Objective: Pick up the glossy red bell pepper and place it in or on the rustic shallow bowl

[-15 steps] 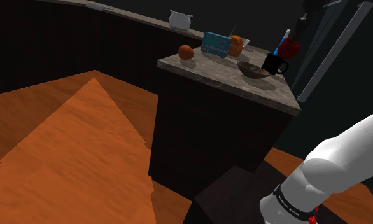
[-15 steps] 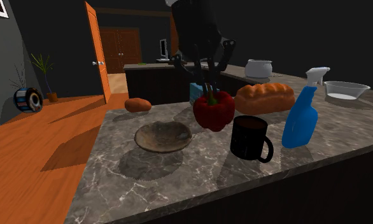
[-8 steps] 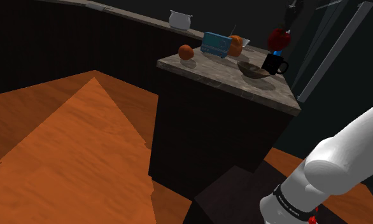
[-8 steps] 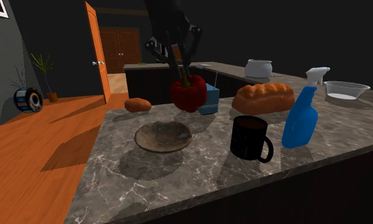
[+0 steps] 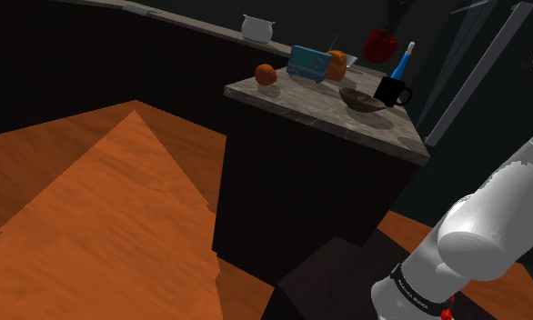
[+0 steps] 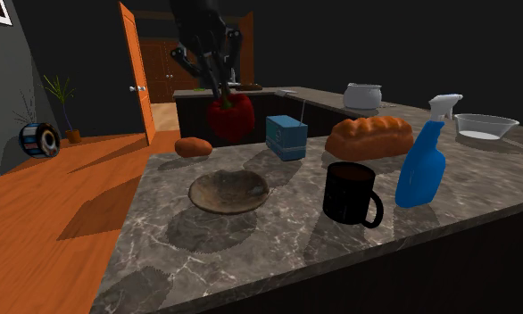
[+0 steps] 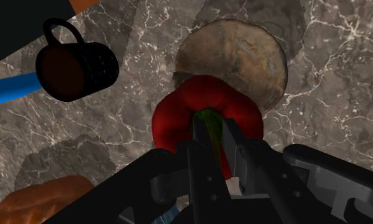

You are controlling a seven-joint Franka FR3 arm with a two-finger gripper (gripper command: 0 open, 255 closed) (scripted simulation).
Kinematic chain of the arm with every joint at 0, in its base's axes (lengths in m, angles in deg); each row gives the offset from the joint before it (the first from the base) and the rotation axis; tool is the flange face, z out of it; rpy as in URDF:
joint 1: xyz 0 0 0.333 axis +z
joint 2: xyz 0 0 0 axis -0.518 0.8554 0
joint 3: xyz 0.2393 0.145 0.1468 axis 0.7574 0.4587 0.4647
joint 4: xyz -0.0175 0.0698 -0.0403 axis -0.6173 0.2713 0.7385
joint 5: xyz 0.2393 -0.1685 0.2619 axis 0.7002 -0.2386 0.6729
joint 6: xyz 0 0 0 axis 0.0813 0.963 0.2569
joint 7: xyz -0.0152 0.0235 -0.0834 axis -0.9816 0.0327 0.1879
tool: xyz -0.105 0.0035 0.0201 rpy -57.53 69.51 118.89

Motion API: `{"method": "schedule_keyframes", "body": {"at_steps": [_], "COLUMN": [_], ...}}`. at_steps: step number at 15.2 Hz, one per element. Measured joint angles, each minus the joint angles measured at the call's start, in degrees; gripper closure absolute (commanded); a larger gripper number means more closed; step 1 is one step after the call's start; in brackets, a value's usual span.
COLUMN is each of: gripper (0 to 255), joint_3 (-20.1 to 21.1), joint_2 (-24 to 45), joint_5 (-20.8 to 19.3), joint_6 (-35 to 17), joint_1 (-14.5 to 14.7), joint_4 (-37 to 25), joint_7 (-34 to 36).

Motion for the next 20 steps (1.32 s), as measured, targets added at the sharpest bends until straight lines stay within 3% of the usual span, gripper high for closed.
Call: {"method": "schedule_keyframes", "body": {"at_steps": [10, 20], "gripper": [255, 255], "joint_3": [0.69, 0.80], "joint_2": [-7.33, -11.97], "joint_5": [-0.72, -1.23], "joint_6": [-9.36, -17.41], "joint_1": [0.46, 0.50], "joint_4": [17.13, 30.13], "joint_7": [3.74, 6.43]}}
